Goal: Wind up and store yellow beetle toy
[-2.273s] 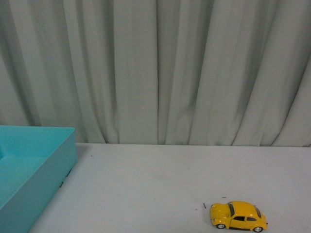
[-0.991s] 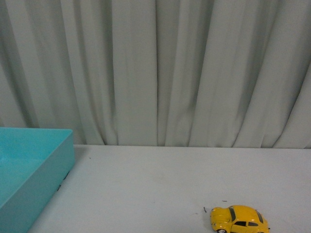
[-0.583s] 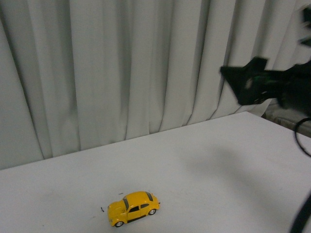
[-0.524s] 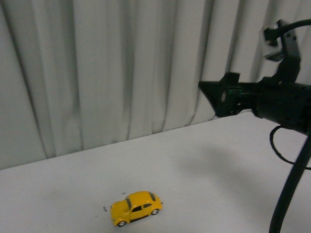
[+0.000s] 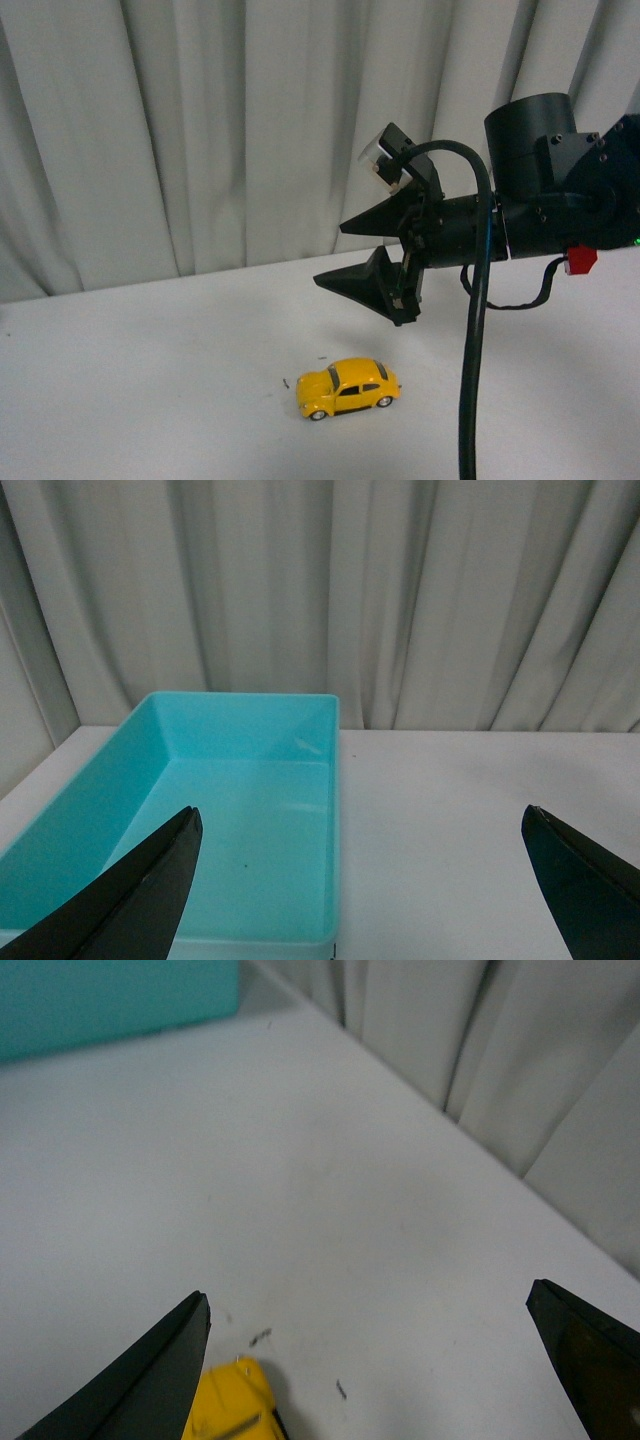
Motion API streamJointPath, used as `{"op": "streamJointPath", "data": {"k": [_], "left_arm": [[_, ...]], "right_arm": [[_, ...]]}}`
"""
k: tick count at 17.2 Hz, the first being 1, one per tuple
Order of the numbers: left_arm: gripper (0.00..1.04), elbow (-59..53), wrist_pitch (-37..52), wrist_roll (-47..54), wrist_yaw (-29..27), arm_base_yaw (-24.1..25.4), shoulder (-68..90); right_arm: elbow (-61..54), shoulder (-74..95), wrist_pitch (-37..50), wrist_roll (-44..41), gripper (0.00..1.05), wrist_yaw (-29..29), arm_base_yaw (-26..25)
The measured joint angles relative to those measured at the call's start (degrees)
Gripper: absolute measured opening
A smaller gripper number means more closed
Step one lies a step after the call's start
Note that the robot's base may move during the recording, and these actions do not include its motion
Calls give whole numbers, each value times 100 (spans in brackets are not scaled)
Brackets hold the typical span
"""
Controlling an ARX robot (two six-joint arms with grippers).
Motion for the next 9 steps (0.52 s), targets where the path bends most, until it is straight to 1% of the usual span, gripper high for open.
{"op": "streamJointPath", "data": {"k": [3,5,7,9], "left_arm": [[98,0,0,0,-2,0,0],[98,0,2,0,-2,0,0],[98,0,-2,0,-2,0,0],[98,0,0,0,-2,0,0]], "right_arm": [[693,391,-2566,-2627,98,-76,-70],[1128,713,-3781,-3928,98,70,-68],[1486,973,-4562,-4927,98,267,-59],[1873,1226,-5084,-5512,98,466,-50]]}}
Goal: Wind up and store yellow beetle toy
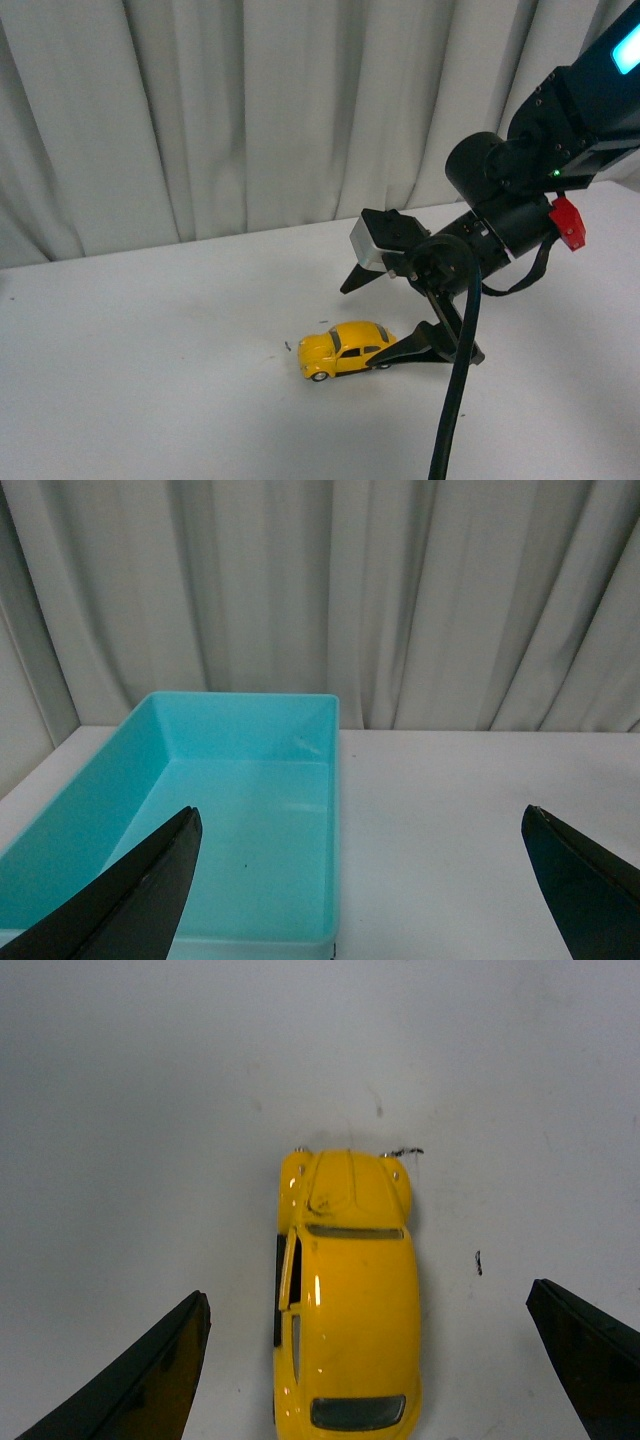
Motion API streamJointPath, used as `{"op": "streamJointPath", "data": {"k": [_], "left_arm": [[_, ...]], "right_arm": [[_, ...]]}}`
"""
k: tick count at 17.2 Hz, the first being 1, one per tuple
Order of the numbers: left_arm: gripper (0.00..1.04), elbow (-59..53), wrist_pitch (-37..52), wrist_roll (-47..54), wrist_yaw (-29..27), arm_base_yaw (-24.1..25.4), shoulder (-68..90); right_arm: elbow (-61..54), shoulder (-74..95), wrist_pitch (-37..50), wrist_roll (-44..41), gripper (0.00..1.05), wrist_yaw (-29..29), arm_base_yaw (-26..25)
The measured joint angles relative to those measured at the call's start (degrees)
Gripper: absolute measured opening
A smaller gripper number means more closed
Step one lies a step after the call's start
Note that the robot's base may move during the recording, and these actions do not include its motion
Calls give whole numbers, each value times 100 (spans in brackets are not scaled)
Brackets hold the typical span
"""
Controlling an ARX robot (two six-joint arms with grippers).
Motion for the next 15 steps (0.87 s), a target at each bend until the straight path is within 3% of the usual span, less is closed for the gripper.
{"op": "streamJointPath", "data": {"k": [4,11,13,15], "left_arm": [[98,0,0,0,-2,0,0],[98,0,0,0,0,0,0],[98,0,0,0,0,0,0],[98,0,0,0,0,0,0]], "right_arm": [[592,520,-675,-590,98,402,61],[1062,756,-1060,-684,98,533,330],[1060,758,-1029,-472,86,688,365],[1060,774,-1019,-354,66,822,369]]}}
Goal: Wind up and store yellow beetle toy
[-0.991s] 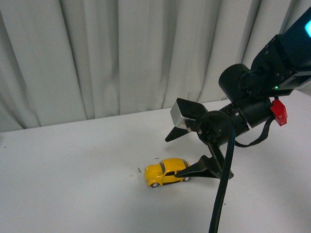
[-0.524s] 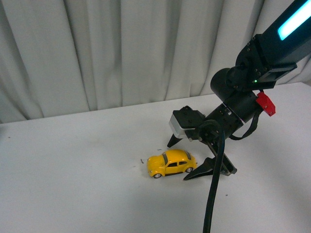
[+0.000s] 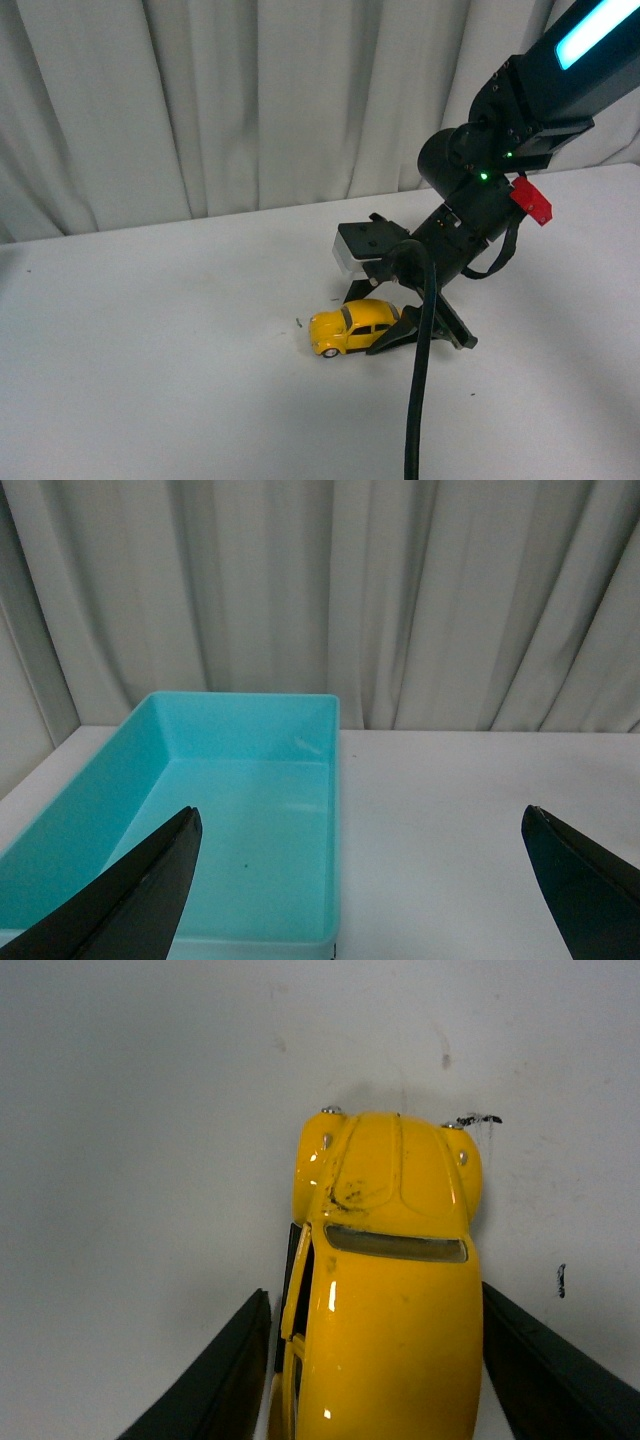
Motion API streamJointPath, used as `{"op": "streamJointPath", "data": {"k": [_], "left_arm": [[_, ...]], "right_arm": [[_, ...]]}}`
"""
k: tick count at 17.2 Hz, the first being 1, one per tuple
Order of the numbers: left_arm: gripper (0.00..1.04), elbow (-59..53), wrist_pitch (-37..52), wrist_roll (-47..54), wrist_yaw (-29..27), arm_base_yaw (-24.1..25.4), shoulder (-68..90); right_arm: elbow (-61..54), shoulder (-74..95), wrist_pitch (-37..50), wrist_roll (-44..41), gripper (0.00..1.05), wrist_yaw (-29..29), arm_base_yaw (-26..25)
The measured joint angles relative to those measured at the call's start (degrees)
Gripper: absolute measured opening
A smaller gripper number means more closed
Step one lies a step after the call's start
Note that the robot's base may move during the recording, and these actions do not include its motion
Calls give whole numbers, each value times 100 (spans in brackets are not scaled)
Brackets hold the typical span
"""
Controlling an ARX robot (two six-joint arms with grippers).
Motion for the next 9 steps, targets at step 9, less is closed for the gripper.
{"op": "streamJointPath", "data": {"k": [9], "left_arm": [[98,0,2,0,0,0,0]], "right_arm": [[363,138,105,251,42,-181,319]]}}
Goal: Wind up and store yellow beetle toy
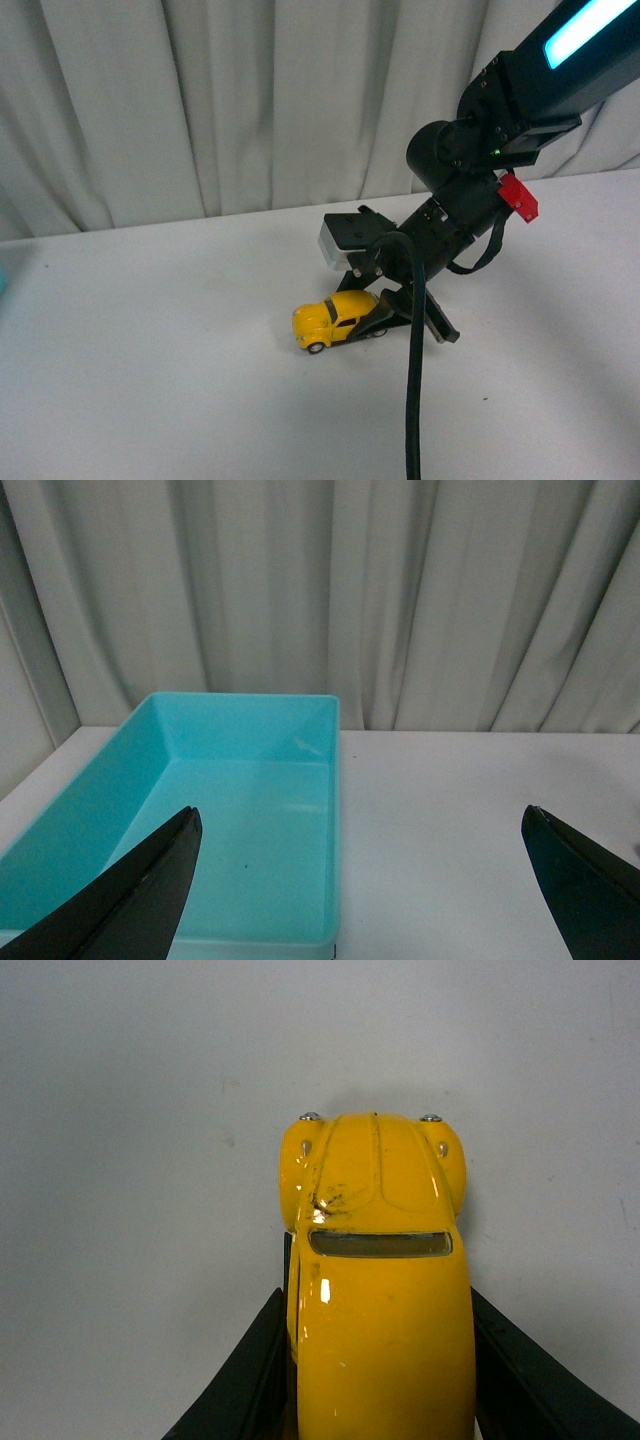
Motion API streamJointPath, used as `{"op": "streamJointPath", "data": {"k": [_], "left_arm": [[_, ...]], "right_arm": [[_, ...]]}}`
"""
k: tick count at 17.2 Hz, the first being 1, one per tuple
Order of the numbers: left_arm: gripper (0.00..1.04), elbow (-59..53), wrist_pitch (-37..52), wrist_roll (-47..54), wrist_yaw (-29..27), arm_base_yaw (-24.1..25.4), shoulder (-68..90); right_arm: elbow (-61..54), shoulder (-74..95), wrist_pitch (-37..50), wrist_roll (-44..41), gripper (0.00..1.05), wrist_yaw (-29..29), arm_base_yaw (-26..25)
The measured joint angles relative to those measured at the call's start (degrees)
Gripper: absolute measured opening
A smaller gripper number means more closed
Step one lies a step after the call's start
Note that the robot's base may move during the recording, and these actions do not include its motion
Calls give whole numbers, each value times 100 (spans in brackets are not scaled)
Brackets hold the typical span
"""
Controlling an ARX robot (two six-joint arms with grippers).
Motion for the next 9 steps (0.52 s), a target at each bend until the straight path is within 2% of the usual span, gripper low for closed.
{"op": "streamJointPath", "data": {"k": [5,9], "left_arm": [[98,0,-2,0,0,0,0],[98,0,-2,0,2,0,0]], "right_arm": [[-166,4,291,721,42,-20,175],[-426,-7,584,1123,42,-7,24]]}}
